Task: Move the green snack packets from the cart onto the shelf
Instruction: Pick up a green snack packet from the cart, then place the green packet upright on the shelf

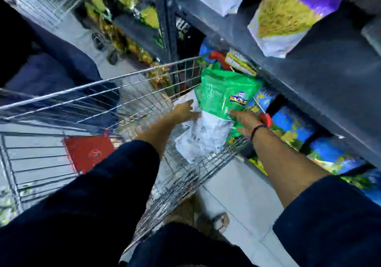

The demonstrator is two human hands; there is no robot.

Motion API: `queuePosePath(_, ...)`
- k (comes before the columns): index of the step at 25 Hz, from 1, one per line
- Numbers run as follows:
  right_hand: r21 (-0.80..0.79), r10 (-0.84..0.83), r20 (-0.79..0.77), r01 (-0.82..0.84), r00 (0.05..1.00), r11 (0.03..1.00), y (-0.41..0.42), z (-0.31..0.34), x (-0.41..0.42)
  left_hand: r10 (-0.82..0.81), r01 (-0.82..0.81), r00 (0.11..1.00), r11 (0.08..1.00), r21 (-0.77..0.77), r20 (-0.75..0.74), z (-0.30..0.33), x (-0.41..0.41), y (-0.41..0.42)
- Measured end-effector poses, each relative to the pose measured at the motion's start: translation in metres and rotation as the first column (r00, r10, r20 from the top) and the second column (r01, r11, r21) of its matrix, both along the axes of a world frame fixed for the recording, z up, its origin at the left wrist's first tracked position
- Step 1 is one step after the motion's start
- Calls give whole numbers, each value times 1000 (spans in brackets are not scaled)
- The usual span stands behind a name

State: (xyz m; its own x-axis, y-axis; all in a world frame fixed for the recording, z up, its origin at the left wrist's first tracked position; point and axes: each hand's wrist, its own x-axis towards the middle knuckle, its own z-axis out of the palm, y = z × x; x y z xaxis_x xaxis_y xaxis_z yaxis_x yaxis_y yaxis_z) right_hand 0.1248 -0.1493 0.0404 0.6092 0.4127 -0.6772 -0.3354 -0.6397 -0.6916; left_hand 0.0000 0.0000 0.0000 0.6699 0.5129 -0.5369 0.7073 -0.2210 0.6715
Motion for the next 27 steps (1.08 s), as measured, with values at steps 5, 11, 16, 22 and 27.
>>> queuePosePath(5,-10,-52,-167,51,985,999,13,-21,12,130,-120,992,923,-364,2,-28,6,-3)
queuePosePath(11,82,-114,-142,127,983,988,-7,-22,-4,174,-129,983,888,-442,63,-19,-7,-28)
queuePosePath(16,221,-20,-30,27,999,975,-20,4,-15,266,-209,951,928,-308,158,12,-32,-48)
queuePosePath(22,486,-69,150,-12,986,874,-70,92,3,151,-189,896,981,50,418,102,-11,-87)
queuePosePath(27,578,-213,357,-36,909,815,-144,165,81,-95,-52,771,976,210,630,164,83,-144)
